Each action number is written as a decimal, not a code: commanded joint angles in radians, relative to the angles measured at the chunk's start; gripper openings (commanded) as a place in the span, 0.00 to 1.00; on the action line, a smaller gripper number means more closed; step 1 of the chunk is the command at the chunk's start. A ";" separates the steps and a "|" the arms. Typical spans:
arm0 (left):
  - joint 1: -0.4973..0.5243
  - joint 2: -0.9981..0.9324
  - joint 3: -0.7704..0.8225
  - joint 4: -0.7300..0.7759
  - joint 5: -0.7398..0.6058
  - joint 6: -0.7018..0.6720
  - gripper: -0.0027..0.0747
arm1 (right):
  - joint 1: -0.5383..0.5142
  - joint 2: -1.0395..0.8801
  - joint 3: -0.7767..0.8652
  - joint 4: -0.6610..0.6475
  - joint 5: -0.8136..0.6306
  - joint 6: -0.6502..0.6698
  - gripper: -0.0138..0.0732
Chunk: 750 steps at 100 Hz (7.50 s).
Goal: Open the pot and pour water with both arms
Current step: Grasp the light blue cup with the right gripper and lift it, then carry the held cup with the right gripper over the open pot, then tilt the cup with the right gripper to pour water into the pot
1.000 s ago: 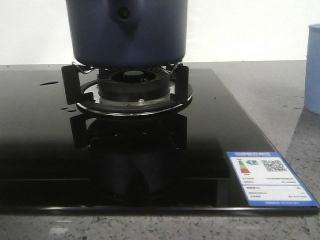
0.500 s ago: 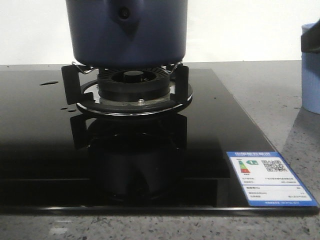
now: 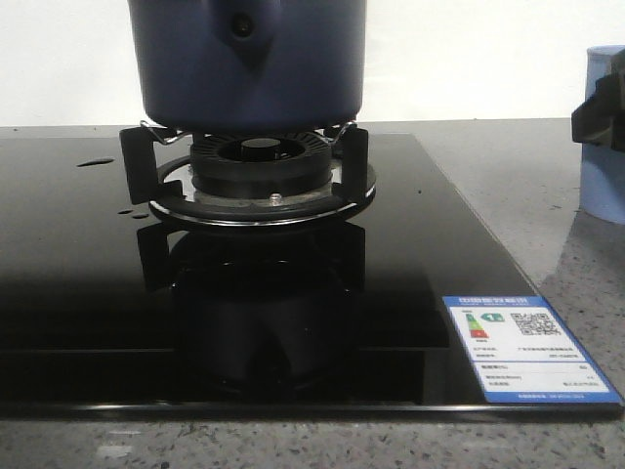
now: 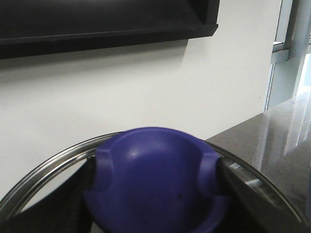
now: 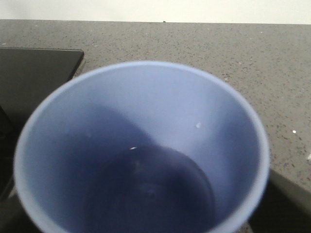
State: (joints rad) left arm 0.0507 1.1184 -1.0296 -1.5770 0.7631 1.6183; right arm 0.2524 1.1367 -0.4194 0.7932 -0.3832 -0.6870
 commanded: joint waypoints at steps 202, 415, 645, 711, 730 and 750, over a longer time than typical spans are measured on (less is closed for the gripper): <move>-0.002 -0.024 -0.030 -0.084 0.015 -0.010 0.40 | 0.182 0.288 -1.054 -0.363 0.755 -0.402 0.39; -0.002 -0.022 -0.030 -0.084 0.013 -0.010 0.40 | 0.230 0.418 -1.054 -0.902 0.397 -0.546 0.39; -0.044 -0.022 -0.030 -0.084 0.007 -0.010 0.40 | 0.189 0.418 -1.073 -1.616 0.244 -0.546 0.39; -0.044 -0.022 -0.030 -0.084 0.007 -0.010 0.40 | 0.189 0.411 -1.080 -1.054 0.367 -0.358 0.39; -0.085 -0.022 -0.030 -0.084 -0.024 -0.008 0.40 | 0.183 0.339 -1.080 -0.699 0.499 -0.337 0.39; -0.147 -0.010 -0.030 -0.086 -0.048 0.027 0.40 | 0.072 0.230 -1.080 -0.385 0.626 -0.319 0.39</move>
State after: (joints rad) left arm -0.0721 1.1224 -1.0296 -1.5770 0.7156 1.6356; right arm 0.3844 1.4513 -1.4563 0.2700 0.2619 -1.0239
